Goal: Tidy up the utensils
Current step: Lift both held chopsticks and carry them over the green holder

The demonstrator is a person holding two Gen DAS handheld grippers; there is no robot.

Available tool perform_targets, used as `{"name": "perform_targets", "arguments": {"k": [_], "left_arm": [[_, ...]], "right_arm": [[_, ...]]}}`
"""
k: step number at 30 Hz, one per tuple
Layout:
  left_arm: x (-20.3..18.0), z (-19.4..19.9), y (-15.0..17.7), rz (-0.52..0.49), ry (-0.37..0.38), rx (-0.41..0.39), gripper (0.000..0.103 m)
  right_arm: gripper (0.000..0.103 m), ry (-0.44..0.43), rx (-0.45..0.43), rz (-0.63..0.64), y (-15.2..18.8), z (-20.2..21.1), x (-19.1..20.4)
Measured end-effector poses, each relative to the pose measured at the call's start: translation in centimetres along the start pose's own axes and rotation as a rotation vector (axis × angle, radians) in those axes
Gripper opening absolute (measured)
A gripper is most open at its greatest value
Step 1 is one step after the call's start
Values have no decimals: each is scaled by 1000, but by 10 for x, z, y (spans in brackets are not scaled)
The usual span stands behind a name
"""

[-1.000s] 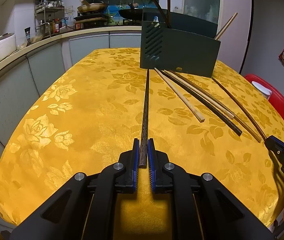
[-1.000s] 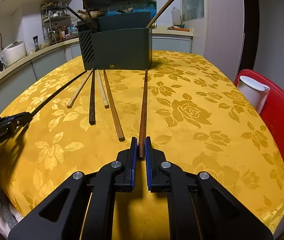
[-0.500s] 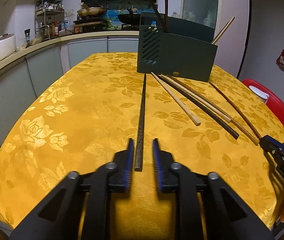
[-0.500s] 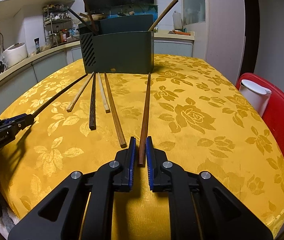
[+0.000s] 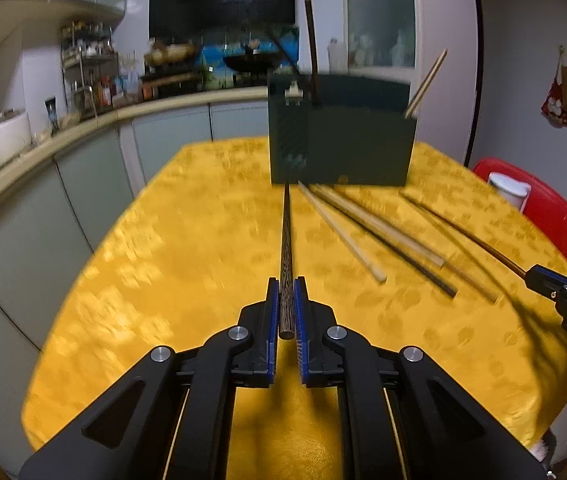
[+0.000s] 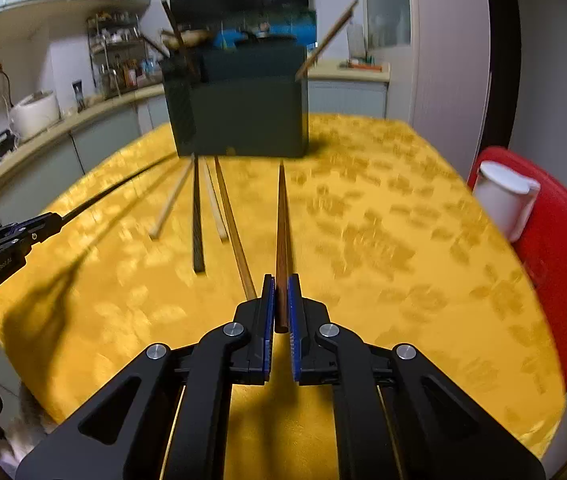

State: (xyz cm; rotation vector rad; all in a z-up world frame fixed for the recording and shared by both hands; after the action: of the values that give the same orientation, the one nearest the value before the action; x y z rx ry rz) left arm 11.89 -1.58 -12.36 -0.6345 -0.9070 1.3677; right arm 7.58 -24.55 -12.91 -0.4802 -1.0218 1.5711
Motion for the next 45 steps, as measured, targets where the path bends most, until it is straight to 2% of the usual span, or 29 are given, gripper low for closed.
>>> {"name": "perform_targets", "arguments": {"k": [9, 17, 25, 35, 45], "left_arm": [[24, 52, -50, 6, 17, -151, 7], [35, 70, -91, 31, 56, -245, 7], [32, 62, -116, 22, 68, -229, 7], [32, 46, -147, 6, 79, -201, 7], [24, 36, -173, -23, 103, -202, 7]], "right_arm": [[7, -40, -173, 34, -51, 55, 8], [7, -102, -228, 38, -94, 63, 10], [7, -148, -220, 33, -125, 55, 11], [7, -95, -185, 69, -161, 43, 12], [7, -95, -185, 51, -201, 35, 2]]}}
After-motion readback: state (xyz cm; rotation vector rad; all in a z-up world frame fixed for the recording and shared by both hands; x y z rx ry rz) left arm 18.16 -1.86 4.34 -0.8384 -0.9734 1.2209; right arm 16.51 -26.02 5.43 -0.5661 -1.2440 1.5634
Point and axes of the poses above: each gripper's, at about its wrist camera, not at the fingertips, and z roughly against the way its jaws point, x to its left, y to its underside, the point moved 3 cm from there along -z, roughly the way its jaws point, and after that the axes turned 15 degrees about -y, right-handed, at the moved point
